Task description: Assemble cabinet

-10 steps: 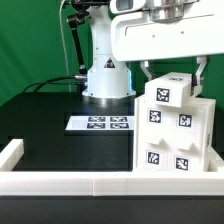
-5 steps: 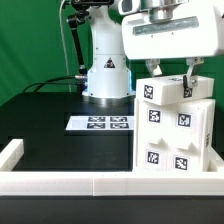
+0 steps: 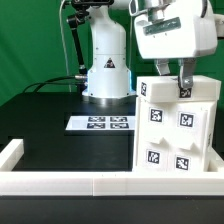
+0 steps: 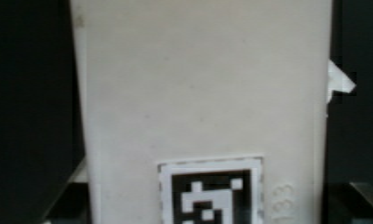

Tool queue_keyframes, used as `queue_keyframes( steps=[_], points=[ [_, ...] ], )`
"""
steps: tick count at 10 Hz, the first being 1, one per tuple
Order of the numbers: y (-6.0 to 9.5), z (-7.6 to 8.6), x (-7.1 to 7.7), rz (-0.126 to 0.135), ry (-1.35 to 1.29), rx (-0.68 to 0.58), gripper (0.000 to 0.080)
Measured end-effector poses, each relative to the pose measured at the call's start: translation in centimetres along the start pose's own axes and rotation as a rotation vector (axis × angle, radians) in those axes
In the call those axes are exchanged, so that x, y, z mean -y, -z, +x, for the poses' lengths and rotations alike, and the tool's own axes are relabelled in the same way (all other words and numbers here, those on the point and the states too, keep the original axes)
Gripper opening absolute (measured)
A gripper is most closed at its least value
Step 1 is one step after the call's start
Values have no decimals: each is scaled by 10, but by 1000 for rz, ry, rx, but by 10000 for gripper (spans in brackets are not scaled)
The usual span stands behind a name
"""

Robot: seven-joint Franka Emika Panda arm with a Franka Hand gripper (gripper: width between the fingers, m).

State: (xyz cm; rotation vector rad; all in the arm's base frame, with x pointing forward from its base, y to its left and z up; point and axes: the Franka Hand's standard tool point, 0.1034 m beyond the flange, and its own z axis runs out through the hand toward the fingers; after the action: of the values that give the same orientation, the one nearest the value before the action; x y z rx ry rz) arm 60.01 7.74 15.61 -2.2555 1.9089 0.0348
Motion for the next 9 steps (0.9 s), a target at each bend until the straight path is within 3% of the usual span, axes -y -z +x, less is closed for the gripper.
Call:
queue_keyframes(
  steps=[9],
  points=[
    [3, 2, 6, 27, -640, 63, 563]
  ],
)
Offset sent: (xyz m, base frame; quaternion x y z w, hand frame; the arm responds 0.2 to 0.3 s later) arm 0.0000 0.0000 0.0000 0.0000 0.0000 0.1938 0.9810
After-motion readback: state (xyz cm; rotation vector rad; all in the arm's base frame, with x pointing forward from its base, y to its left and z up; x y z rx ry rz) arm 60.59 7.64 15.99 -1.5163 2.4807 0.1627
